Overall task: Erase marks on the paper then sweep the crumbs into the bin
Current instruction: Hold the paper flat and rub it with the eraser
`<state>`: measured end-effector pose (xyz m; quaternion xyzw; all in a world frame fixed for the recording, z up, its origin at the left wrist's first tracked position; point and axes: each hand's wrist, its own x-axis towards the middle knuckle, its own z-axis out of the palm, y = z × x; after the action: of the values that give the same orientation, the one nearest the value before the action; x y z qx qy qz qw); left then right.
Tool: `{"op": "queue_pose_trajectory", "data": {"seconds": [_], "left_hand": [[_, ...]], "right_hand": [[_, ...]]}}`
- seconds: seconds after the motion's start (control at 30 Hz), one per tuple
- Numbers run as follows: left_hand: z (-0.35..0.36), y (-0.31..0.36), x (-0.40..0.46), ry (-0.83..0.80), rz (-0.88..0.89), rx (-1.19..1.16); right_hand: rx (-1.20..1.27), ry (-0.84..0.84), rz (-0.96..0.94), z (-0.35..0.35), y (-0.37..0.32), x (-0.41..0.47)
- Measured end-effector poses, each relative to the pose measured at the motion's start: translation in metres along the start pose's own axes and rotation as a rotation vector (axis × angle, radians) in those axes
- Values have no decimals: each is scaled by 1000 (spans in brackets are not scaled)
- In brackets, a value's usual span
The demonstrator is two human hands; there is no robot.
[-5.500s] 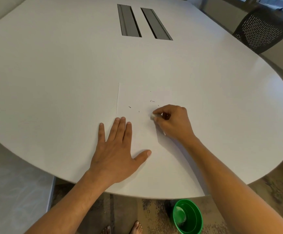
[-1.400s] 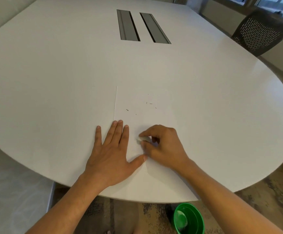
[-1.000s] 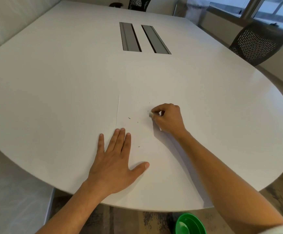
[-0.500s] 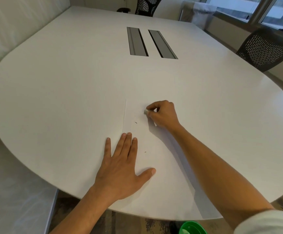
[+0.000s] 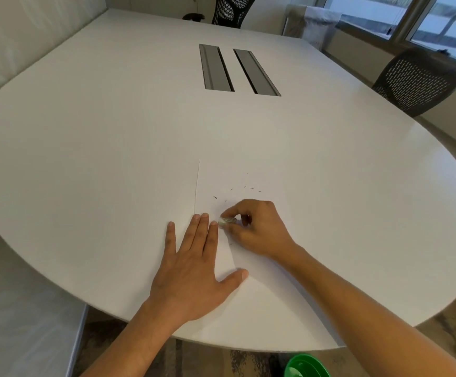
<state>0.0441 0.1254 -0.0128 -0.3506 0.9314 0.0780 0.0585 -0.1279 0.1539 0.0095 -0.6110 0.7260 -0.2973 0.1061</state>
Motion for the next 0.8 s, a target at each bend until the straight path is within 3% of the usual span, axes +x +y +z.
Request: {"op": "queue_pose_trajectory", "data": {"seconds": [0.23, 0.5, 0.67, 0.8], "left_hand": [[-1, 0, -2, -3, -3, -6], [1, -1, -1, 14, 0, -9], [0, -1, -1, 7, 0, -7], [0, -2, -2, 11, 4, -9]], "right_hand": [[13, 133, 144, 0, 3, 23], [-6, 28, 38, 0, -15, -45], [7, 195, 174, -19, 7, -25], [19, 183, 164, -12, -5, -36]]}}
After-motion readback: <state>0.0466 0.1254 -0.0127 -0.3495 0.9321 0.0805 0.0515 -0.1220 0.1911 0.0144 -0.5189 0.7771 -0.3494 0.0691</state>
